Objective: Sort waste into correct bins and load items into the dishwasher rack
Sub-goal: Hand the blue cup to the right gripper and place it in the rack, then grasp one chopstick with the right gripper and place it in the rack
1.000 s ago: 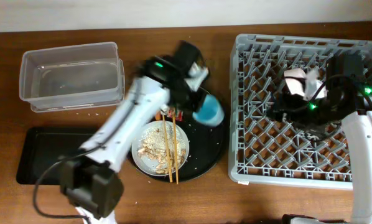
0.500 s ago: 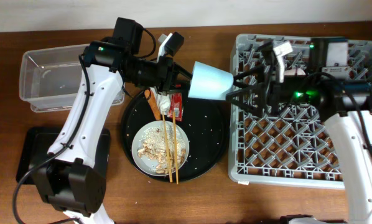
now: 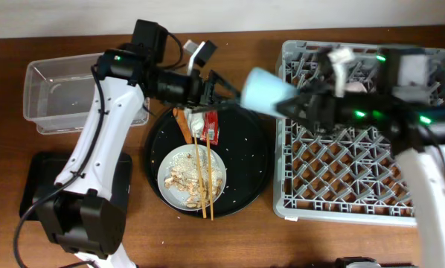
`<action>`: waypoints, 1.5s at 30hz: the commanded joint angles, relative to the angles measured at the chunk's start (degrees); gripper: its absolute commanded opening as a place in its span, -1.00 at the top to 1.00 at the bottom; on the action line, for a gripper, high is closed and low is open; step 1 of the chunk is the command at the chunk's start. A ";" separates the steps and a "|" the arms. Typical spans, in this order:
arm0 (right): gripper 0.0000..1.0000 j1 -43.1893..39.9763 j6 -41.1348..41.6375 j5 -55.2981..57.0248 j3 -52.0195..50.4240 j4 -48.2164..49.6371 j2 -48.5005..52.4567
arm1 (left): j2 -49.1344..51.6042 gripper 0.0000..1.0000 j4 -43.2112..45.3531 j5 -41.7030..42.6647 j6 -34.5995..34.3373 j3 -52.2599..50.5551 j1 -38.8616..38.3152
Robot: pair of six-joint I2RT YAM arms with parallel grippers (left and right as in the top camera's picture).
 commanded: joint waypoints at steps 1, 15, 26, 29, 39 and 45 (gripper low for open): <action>0.12 -11.28 6.19 26.45 0.61 -9.88 -6.03 | -0.70 -0.99 -0.50 -16.28 -1.31 0.50 6.12; -0.24 -25.42 22.25 61.83 -1.29 -29.33 15.13 | -0.70 -0.99 -3.52 -16.35 -1.25 0.50 9.64; -0.79 -13.64 10.12 40.11 13.05 -23.47 -3.43 | -6.05 -0.99 -3.78 -27.85 -1.27 0.52 9.70; -0.77 2.34 9.53 40.15 13.05 -16.72 -9.16 | -11.87 -0.99 -3.65 -39.52 -1.27 0.52 10.88; -0.22 40.72 28.89 52.35 12.92 -10.01 31.01 | -15.76 -0.99 -7.76 -55.76 -8.72 0.50 28.13; 0.15 41.75 31.47 51.43 12.92 -8.04 43.63 | -15.76 -0.99 -7.85 -55.74 -8.72 0.50 28.50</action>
